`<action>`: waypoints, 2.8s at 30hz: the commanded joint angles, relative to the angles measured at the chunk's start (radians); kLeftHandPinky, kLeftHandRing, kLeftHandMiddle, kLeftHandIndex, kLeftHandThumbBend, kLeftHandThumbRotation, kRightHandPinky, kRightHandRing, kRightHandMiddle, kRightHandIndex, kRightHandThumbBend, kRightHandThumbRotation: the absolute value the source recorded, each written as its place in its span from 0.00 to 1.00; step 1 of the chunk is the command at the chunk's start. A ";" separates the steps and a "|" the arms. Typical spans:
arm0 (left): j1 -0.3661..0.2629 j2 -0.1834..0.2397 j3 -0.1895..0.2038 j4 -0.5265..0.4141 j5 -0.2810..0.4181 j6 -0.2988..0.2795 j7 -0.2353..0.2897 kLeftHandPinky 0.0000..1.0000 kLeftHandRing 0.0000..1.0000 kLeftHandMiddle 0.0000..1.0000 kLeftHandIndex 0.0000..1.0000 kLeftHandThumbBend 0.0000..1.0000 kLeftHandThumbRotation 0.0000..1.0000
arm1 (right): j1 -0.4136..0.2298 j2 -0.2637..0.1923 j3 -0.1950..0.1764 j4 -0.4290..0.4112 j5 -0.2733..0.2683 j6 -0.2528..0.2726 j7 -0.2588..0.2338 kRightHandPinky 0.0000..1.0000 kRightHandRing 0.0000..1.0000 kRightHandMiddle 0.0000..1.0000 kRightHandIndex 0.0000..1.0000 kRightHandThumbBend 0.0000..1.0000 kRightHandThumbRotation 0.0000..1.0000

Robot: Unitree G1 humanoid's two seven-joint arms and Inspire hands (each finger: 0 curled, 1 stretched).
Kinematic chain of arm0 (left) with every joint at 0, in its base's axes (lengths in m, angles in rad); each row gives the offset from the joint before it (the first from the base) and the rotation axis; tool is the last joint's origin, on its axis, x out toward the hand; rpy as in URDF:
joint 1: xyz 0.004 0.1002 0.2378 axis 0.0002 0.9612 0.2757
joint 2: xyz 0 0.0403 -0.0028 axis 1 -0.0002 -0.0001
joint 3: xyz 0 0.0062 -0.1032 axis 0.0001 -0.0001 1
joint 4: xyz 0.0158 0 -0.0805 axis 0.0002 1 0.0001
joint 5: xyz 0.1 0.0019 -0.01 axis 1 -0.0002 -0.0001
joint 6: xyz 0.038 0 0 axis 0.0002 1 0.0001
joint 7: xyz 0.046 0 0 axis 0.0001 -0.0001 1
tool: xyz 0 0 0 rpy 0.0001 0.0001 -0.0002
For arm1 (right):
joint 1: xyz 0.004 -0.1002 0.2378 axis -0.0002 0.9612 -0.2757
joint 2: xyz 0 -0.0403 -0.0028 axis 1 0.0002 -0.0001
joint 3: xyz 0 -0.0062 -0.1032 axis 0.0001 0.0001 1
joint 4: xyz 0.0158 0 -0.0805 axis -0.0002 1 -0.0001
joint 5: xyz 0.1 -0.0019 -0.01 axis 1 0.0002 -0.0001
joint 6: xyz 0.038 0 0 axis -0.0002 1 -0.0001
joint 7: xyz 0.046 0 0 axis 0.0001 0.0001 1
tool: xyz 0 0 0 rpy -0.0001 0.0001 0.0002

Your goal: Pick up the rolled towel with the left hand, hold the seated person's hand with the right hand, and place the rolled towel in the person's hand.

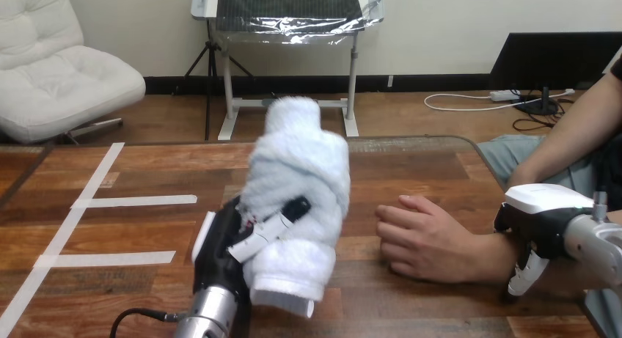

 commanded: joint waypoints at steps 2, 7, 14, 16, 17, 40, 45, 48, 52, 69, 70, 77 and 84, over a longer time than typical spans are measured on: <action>-0.176 0.002 0.019 0.077 0.042 -0.064 0.005 0.23 0.31 0.37 0.45 0.84 0.19 | 0.007 -0.006 -0.072 -0.081 0.050 0.007 -0.025 0.29 0.37 0.45 0.51 0.74 0.00; -0.206 0.004 0.026 0.125 0.059 -0.076 0.005 0.23 0.31 0.37 0.45 0.82 0.19 | 0.016 -0.011 -0.091 -0.104 0.052 0.010 -0.023 0.28 0.37 0.45 0.51 0.75 0.00; -0.241 0.000 0.032 0.170 0.080 -0.071 0.025 0.23 0.31 0.37 0.45 0.80 0.17 | 0.024 -0.023 -0.109 -0.127 0.057 0.010 -0.013 0.27 0.37 0.46 0.52 0.75 0.00; -0.248 0.000 0.034 0.180 0.082 -0.070 0.026 0.23 0.31 0.37 0.45 0.79 0.15 | 0.027 -0.026 -0.111 -0.132 0.056 0.007 -0.015 0.27 0.36 0.46 0.52 0.75 0.00; -0.253 -0.001 0.035 0.189 0.082 -0.071 0.027 0.23 0.31 0.37 0.45 0.79 0.15 | 0.029 -0.028 -0.115 -0.134 0.057 0.004 -0.018 0.27 0.36 0.46 0.52 0.75 0.00; -0.318 -0.003 0.050 0.313 0.118 -0.112 0.043 0.23 0.32 0.38 0.45 0.76 0.12 | 0.056 -0.028 -0.179 -0.220 0.067 0.029 -0.012 0.28 0.38 0.48 0.52 0.78 0.00; -0.326 -0.004 0.057 0.333 0.112 -0.120 0.031 0.23 0.32 0.38 0.45 0.74 0.11 | 0.058 -0.028 -0.197 -0.242 0.080 0.037 -0.011 0.27 0.37 0.47 0.52 0.78 0.00; -0.330 -0.003 0.058 0.341 0.115 -0.126 0.031 0.23 0.32 0.38 0.45 0.74 0.10 | 0.059 -0.028 -0.205 -0.257 0.081 0.042 -0.016 0.26 0.36 0.46 0.51 0.78 0.00; -0.333 -0.005 0.057 0.348 0.118 -0.133 0.035 0.23 0.32 0.38 0.46 0.73 0.11 | 0.060 -0.032 -0.215 -0.276 0.085 0.038 -0.023 0.26 0.35 0.45 0.51 0.79 0.00; -0.348 -0.018 0.058 0.344 0.131 -0.117 0.053 0.23 0.32 0.38 0.46 0.71 0.10 | 0.048 -0.033 -0.241 -0.339 0.096 0.035 -0.016 0.27 0.36 0.44 0.49 0.81 0.00; -0.351 -0.020 0.058 0.345 0.130 -0.117 0.052 0.23 0.32 0.38 0.46 0.71 0.10 | 0.048 -0.032 -0.242 -0.340 0.098 0.035 -0.017 0.27 0.35 0.44 0.49 0.81 0.00; -0.369 -0.034 0.060 0.357 0.125 -0.116 0.044 0.23 0.32 0.38 0.46 0.71 0.09 | 0.046 -0.030 -0.242 -0.348 0.099 0.039 -0.014 0.26 0.34 0.43 0.49 0.80 0.00; -0.389 -0.054 0.058 0.366 0.132 -0.108 0.058 0.23 0.32 0.39 0.46 0.71 0.08 | 0.045 -0.032 -0.241 -0.345 0.103 0.038 -0.014 0.28 0.36 0.44 0.49 0.80 0.00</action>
